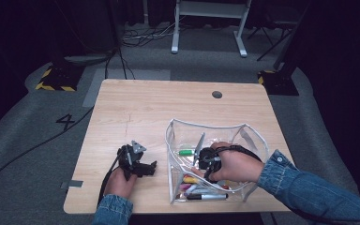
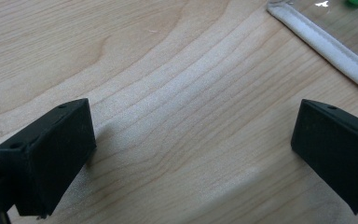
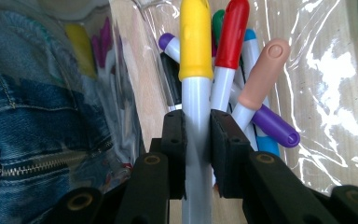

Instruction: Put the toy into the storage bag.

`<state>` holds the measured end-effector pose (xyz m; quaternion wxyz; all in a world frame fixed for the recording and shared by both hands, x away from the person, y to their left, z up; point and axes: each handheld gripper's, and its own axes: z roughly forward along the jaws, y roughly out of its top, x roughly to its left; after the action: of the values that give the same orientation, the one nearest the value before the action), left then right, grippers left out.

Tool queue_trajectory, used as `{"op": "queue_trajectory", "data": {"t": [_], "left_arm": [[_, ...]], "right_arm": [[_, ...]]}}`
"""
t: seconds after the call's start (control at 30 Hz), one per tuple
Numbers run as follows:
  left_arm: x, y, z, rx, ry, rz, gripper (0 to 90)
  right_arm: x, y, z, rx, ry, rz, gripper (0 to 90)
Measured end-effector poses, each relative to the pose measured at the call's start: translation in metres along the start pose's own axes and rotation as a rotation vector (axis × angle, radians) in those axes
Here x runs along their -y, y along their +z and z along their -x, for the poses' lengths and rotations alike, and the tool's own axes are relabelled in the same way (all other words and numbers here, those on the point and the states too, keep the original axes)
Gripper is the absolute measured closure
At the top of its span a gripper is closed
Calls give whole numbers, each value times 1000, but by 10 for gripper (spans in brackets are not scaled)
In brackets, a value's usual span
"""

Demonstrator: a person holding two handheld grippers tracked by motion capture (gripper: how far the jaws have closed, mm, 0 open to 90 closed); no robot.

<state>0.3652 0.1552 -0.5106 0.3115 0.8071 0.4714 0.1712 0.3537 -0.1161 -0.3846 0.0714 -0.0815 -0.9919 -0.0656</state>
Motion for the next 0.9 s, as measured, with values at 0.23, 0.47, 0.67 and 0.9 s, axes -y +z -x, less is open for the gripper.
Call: {"op": "queue_trajectory", "data": {"t": [0.23,0.47,0.67,0.9], "left_arm": [[0,0,0,2,-4,1,0],[0,0,0,1,-3,1,0],[0,0,0,1,-3,1,0],[0,0,0,1,-4,1,0]], "right_arm": [[4,1,9,84,10,54,556],[15,-26,14,182,21,173,462],[29,-53,12,210,59,271,429],[51,-89,10,264,103,359,410]]}}
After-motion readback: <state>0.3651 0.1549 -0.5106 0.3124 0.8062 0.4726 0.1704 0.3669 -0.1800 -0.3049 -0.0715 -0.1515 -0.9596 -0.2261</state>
